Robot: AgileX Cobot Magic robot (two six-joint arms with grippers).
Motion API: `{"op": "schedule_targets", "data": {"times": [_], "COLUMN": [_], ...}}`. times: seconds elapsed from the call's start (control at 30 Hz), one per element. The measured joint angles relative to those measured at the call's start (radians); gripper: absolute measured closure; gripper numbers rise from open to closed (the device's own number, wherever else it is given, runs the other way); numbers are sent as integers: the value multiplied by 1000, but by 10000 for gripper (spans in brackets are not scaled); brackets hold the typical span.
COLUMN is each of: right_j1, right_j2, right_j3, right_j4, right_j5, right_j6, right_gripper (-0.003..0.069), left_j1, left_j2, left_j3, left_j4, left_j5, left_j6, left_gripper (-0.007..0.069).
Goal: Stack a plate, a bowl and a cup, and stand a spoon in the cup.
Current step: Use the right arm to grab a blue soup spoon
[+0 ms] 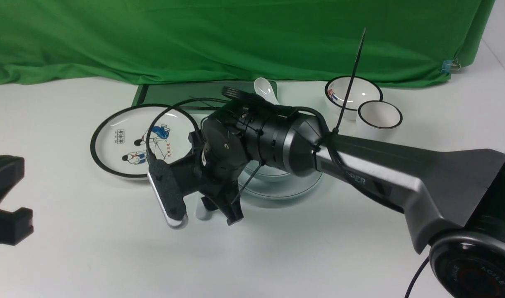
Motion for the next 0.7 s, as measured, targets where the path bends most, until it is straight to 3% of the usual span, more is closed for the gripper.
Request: {"op": "schedule_targets", "data": {"times": [0.57, 0.7], "right_j1": [3, 18], "right_j2": [20, 27], "right_j3": [18, 19], "right_j4": [0, 14], "right_j5": [-81, -97], "right_j6": [-103, -129], "right_gripper": [287, 321], "left_j1": [0, 0], "left_j2": [0, 0], "left_j3": [0, 0], "left_j4": [-37, -47], "left_j5": [0, 0], "left_j6": [0, 1], "left_gripper": [654, 654]}}
